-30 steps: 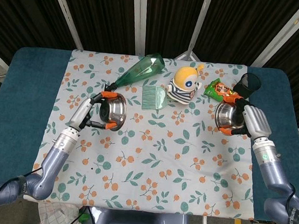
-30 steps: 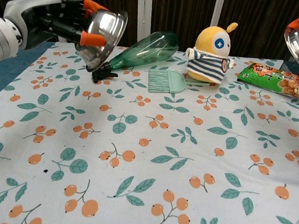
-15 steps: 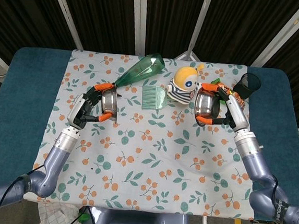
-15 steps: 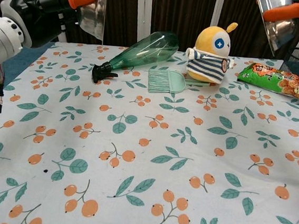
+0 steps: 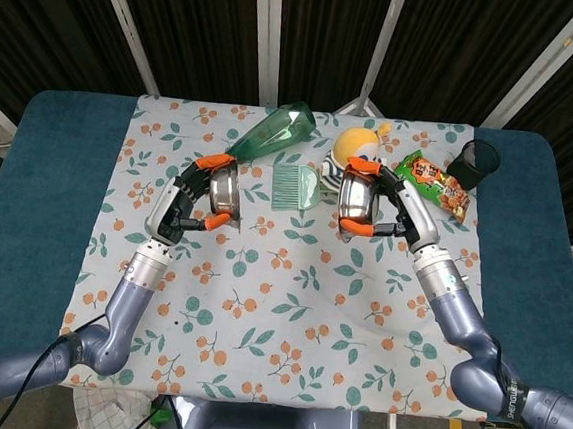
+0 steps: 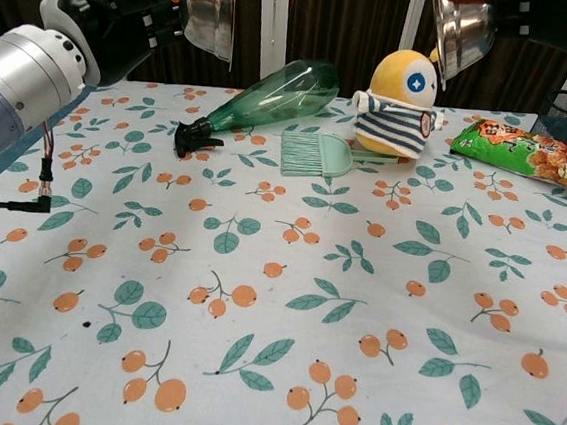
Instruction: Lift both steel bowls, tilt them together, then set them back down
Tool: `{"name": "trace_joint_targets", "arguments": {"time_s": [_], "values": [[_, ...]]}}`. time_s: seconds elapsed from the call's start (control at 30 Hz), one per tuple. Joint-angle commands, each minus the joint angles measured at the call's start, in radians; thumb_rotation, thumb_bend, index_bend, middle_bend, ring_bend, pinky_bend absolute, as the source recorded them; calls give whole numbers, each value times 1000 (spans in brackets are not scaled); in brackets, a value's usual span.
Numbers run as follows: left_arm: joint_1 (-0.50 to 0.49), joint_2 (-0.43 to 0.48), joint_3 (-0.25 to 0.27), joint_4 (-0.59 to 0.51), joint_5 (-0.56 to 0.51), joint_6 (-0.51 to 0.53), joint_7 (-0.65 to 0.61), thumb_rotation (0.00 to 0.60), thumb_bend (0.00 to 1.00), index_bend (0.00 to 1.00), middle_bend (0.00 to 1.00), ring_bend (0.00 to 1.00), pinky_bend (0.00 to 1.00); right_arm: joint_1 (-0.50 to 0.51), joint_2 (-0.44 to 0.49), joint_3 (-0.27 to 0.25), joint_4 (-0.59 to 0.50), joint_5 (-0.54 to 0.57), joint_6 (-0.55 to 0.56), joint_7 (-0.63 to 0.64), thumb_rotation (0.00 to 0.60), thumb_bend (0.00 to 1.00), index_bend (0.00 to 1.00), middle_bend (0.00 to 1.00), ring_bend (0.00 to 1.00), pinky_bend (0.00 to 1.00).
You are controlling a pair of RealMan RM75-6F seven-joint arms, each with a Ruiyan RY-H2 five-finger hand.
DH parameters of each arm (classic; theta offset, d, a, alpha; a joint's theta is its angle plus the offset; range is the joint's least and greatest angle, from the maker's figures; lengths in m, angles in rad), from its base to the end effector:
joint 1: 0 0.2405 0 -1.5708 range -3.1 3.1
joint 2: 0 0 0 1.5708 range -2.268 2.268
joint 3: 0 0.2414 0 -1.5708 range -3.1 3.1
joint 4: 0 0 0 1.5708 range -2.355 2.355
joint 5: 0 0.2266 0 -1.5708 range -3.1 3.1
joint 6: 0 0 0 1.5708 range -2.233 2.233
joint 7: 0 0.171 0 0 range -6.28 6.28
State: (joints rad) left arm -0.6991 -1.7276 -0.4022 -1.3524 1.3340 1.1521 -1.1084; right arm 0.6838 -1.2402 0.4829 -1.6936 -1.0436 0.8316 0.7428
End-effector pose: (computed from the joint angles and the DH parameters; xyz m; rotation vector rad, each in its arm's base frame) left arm -0.0735 0.3881 -0.0096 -0.8829 -2.0546 -2.1884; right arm -0.0942 -0.4094 0.0830 1.1500 -1.9204 1.7227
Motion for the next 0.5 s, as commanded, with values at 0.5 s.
{"name": "trace_joint_targets", "arguments": {"time_s": [0.5], "values": [[-39,-75,14,26,12,-15,7,600,87,448,304,199,400,11,-13,14,-71,55,5,-51,600,46,432,327,468,516]]}}
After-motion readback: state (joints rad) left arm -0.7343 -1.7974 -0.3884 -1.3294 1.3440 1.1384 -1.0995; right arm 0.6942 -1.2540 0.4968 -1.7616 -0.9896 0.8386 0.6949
